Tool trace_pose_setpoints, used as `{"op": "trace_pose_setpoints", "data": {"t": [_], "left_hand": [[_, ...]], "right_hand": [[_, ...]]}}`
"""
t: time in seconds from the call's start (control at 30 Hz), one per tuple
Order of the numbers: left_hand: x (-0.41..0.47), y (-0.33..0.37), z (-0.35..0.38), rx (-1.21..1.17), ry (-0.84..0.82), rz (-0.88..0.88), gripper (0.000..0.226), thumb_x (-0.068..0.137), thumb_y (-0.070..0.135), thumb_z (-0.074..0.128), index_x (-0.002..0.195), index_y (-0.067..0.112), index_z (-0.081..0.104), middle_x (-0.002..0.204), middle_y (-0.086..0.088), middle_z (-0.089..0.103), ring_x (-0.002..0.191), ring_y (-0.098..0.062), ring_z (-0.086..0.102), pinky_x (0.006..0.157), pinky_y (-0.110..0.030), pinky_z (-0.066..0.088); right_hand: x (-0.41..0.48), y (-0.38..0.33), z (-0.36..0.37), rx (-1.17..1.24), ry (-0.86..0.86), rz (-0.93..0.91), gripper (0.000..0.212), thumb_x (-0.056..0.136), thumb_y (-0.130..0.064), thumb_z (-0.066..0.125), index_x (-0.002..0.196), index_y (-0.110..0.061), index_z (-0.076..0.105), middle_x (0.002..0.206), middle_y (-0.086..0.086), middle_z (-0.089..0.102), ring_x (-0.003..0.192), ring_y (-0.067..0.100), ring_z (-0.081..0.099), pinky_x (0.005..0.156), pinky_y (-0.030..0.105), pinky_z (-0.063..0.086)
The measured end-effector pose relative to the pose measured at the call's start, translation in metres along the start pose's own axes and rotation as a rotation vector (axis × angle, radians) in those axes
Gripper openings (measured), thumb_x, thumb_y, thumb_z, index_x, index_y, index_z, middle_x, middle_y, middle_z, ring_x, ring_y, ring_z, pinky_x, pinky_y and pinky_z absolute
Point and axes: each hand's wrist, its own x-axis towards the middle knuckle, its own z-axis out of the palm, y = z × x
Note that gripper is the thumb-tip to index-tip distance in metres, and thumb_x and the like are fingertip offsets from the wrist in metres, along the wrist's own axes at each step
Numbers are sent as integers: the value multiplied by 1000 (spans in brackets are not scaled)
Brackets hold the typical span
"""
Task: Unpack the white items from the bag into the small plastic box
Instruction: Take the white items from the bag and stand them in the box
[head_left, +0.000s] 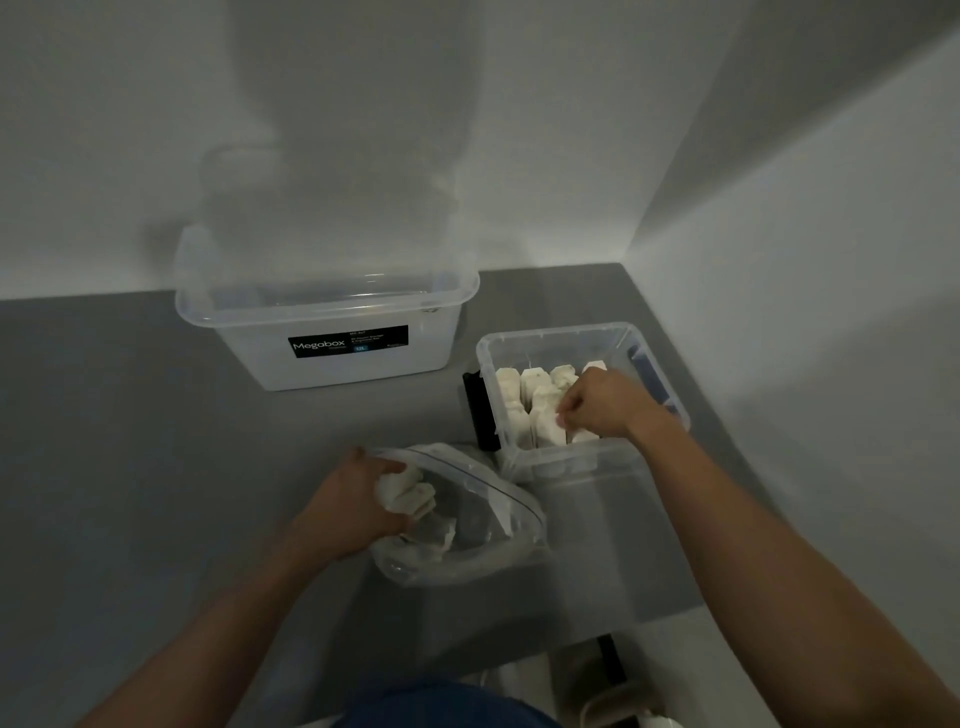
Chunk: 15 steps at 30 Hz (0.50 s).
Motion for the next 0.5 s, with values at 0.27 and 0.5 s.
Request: {"op": "trace_pose_setpoints", "data": {"t": [0.27,0.5], "left_hand": [[-15,9,-8,109,22,219,34,76,25,71,101,3,72,99,-19,70,99,-31,66,85,-17,38],[-14,-4,-5,154,-48,316,33,80,17,75,111,5,69,108,-11,70,106,-31,59,86,-11,25]], "right_hand": [[-61,-33,-25,312,341,16,18,90,-46,68,92,-31,78,86,-16,73,74,-1,64,71,22,51],[-134,-130,50,660,209,-216,8,91,-26,74,97,-27,79,86,-18,75,81,-1,69,75,14,53]]}}
